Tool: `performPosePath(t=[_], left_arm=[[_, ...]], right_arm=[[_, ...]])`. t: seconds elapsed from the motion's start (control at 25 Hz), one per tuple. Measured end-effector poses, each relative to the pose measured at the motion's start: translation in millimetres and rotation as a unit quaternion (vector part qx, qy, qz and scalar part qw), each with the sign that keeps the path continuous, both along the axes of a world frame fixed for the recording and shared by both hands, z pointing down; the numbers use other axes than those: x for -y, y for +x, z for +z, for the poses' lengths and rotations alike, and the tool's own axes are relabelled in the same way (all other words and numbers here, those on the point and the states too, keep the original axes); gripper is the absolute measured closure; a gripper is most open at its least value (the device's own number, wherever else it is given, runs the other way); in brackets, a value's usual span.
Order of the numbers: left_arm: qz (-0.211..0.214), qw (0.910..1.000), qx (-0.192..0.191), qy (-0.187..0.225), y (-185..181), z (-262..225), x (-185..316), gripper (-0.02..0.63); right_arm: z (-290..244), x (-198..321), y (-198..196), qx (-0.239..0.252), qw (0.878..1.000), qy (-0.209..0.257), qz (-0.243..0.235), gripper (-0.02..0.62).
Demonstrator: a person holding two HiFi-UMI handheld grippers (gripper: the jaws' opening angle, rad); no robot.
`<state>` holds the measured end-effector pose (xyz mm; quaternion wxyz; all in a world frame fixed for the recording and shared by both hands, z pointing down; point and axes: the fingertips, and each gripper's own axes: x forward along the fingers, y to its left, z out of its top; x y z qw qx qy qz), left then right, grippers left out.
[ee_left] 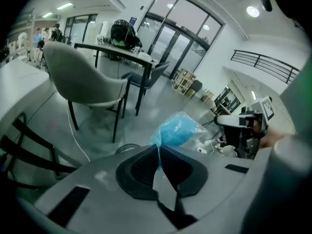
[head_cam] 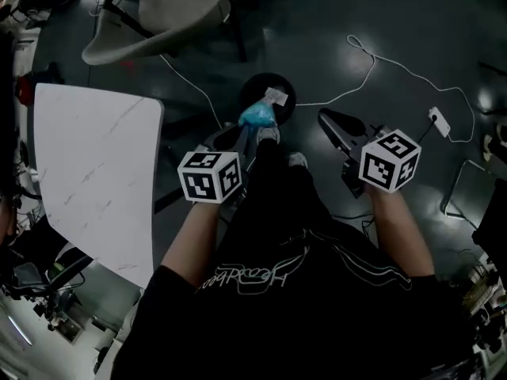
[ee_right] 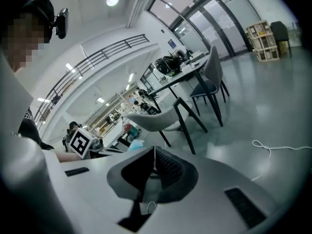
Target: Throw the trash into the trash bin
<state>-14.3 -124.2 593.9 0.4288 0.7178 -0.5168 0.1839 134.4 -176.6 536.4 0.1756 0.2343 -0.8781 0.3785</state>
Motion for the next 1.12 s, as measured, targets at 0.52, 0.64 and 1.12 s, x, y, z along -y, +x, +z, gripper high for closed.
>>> performPosePath(t=[0.52,0.64,1.12], left_arm=[[0.076,0.9805,0.045,-0.176,-3.2,235.1,14.3,0.589],[0.089,0.9721,0.058,-0.209,-2.8,268.0,11.4,0.589],[0.089,0.9698,-0.016,-0.227,22.8,294.0,20.2,0.452]], right_arm=[[145.7,-7.8,-20.0,-0.047,0.992,-0.117,0.027,0.561],[162.1,-18.2,-20.2,-0.055,0.989,-0.132,0.025,0.561],[186.5,-20.0,-1.9,-0.045,0.983,-0.165,0.066,0.561]])
